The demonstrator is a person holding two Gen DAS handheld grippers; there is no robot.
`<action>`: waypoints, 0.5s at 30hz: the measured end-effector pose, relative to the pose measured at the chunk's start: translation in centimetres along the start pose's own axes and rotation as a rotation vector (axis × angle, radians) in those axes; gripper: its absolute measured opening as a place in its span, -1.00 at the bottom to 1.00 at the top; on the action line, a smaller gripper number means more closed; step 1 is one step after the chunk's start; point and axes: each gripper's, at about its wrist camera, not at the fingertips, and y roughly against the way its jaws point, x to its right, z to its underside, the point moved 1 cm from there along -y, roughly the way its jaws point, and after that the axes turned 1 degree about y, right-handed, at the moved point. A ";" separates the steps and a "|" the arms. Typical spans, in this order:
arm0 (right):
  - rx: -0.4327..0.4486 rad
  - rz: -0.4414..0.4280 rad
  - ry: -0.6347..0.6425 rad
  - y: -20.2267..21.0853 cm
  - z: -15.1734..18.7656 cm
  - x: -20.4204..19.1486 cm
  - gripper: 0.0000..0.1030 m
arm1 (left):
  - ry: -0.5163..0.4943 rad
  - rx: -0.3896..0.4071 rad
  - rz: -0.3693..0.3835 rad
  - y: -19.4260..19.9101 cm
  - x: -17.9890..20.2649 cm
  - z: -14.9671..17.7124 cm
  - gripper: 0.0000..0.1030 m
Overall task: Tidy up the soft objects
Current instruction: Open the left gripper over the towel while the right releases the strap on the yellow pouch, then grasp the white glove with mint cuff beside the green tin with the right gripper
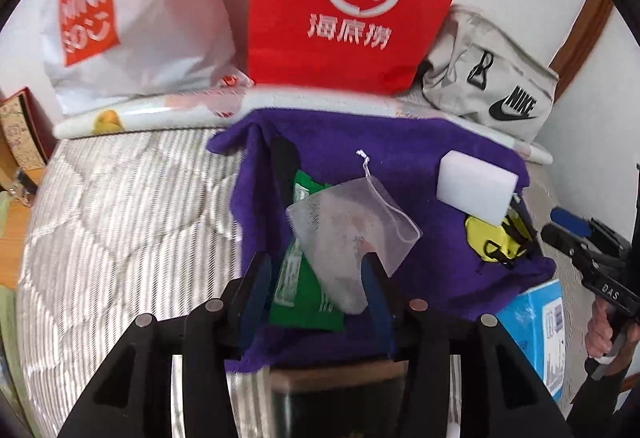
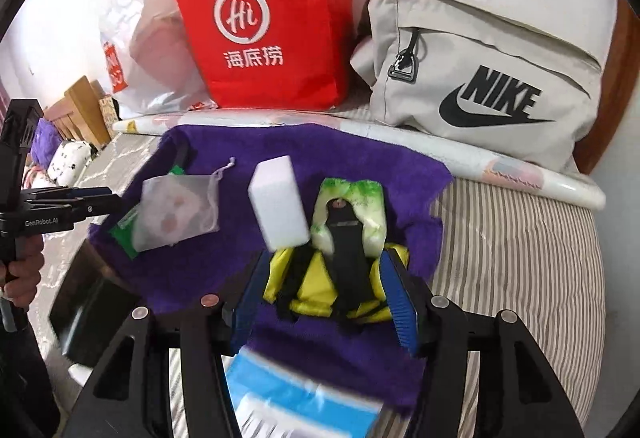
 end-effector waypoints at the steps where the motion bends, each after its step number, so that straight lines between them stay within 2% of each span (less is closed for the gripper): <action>1: 0.007 -0.012 0.002 0.9 0.5 -0.5 0.10 | 0.005 0.022 0.000 0.9 -0.1 0.4 -0.13; 12: 0.026 -0.138 0.089 7.3 6.5 -7.7 0.10 | -0.008 0.056 0.029 7.9 0.6 6.3 -0.13; 15: -0.007 -0.204 0.111 7.6 8.3 -10.0 0.10 | -0.001 0.070 0.024 9.5 0.2 8.4 -0.01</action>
